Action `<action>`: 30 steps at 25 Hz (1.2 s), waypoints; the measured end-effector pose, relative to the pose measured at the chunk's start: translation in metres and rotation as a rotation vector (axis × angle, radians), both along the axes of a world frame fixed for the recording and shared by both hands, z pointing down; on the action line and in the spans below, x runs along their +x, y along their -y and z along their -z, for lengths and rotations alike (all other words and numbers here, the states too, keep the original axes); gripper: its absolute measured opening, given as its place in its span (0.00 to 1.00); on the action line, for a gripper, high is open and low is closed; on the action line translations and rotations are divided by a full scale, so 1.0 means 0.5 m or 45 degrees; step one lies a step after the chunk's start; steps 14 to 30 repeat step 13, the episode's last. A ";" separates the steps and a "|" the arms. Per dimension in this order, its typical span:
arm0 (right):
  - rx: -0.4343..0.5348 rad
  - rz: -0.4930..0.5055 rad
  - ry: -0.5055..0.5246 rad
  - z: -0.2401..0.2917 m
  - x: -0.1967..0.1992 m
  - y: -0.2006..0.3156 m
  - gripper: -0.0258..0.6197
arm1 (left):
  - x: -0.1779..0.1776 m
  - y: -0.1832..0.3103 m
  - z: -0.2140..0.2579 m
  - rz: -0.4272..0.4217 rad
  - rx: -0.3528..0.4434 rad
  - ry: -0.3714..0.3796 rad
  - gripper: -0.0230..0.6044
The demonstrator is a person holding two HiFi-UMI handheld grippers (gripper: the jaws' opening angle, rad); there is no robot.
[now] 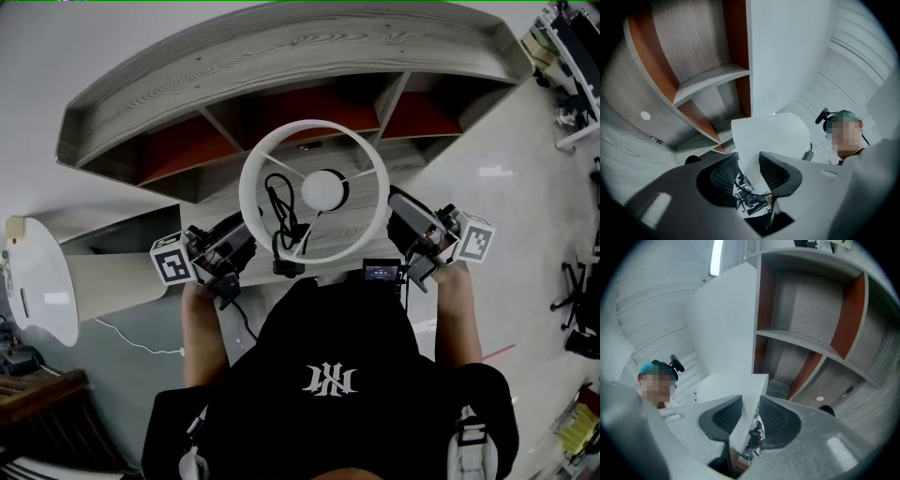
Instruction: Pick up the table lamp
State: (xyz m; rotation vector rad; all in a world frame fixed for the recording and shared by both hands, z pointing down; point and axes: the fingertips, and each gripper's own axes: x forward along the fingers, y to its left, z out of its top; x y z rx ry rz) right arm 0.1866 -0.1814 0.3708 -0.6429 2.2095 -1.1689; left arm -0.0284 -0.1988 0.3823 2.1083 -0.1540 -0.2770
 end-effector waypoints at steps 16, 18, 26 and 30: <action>-0.015 -0.023 -0.043 -0.010 0.003 0.004 0.21 | 0.008 0.009 -0.020 -0.053 -0.010 0.006 0.25; -0.015 -0.023 -0.043 -0.010 0.003 0.004 0.21 | 0.008 0.009 -0.020 -0.053 -0.010 0.006 0.25; -0.015 -0.023 -0.043 -0.010 0.003 0.004 0.21 | 0.008 0.009 -0.020 -0.053 -0.010 0.006 0.25; -0.015 -0.023 -0.043 -0.010 0.003 0.004 0.21 | 0.008 0.009 -0.020 -0.053 -0.010 0.006 0.25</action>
